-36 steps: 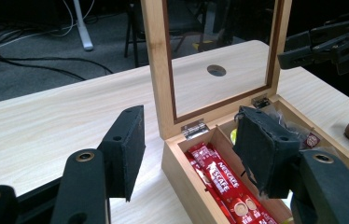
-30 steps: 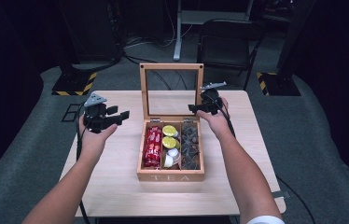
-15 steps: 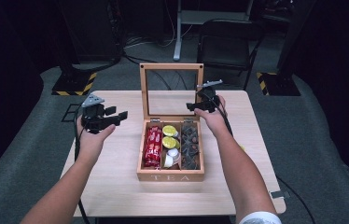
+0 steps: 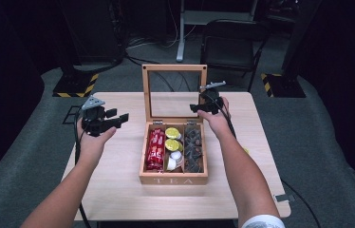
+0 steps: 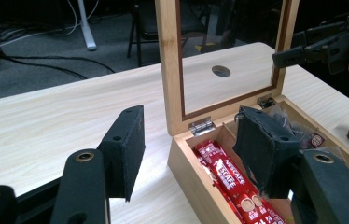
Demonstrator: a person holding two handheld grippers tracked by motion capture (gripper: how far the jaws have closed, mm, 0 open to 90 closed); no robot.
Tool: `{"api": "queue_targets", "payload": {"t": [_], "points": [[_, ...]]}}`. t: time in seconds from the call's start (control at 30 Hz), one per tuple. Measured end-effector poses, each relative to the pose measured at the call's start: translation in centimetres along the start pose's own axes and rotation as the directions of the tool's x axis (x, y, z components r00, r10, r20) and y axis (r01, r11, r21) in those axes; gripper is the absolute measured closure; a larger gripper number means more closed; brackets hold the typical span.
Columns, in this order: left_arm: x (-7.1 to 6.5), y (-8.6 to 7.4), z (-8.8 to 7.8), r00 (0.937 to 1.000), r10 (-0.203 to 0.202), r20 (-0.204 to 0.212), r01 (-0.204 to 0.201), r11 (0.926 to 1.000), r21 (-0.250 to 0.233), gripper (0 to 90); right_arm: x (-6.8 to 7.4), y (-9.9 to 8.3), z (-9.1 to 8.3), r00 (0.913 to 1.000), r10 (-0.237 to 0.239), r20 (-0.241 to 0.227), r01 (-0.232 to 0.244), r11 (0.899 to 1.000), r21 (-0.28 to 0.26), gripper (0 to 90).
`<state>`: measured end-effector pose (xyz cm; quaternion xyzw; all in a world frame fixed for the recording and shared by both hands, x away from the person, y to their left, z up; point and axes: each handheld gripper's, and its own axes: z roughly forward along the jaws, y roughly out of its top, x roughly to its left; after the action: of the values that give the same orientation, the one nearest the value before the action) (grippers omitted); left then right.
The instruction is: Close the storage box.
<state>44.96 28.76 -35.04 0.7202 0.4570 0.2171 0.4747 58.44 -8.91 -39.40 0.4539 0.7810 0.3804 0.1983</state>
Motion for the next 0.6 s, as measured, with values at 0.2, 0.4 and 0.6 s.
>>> {"api": "queue_targets", "payload": {"t": [0.2, 0.4, 0.6], "points": [[0.17, -0.02, -0.07, 1.0000, -0.002, -0.005, 0.002, 1.0000, -0.002, 42.5, -0.24, 0.04, -0.11, 0.9997, 0.017, 0.019, -0.017, 1.000, 0.005, 44.5], [0.05, -0.08, 0.14, 1.0000, -0.006, -0.002, 0.006, 1.0000, -0.001, 42.4, -0.03, 0.10, -0.08, 0.9982, 0.003, 0.060, -0.004, 1.000, 0.016, 50.0], [0.02, -0.18, 0.36, 1.0000, -0.003, 0.001, 0.003, 1.0000, 0.002, 42.4, 0.03, 0.06, -0.10, 0.9974, 0.005, 0.072, -0.006, 1.000, 0.017, 51.9]]}}
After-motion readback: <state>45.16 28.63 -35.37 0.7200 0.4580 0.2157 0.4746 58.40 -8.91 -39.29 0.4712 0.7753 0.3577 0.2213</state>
